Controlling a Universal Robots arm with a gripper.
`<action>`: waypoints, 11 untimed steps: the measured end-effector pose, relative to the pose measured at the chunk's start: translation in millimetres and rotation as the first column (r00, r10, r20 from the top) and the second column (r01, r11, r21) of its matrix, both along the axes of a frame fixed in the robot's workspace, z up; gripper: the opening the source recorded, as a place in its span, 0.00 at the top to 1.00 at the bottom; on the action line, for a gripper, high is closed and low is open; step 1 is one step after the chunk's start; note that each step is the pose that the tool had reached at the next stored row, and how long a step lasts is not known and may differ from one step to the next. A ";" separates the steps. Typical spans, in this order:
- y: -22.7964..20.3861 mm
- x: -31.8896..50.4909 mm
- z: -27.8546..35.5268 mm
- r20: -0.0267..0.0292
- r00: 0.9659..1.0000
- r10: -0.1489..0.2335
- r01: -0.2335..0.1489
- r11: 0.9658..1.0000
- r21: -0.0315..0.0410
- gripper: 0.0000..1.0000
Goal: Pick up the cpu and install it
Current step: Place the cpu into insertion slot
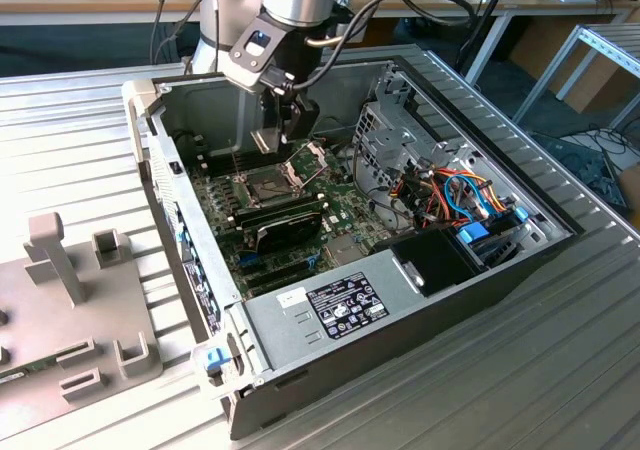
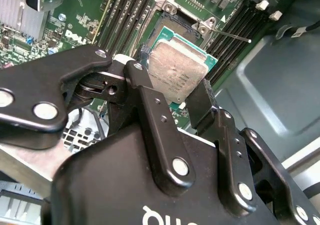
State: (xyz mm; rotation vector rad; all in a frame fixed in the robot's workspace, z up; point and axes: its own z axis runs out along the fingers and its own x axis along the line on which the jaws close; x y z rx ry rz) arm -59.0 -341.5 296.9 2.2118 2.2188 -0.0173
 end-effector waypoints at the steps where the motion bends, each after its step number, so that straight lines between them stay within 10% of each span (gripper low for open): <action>1: 0.0 0.0 -3.4 0.000 1.000 0.000 0.000 1.000 0.000 0.45; 11: 0.0 -0.3 -18.0 0.026 0.999 0.023 -0.023 1.000 0.000 0.45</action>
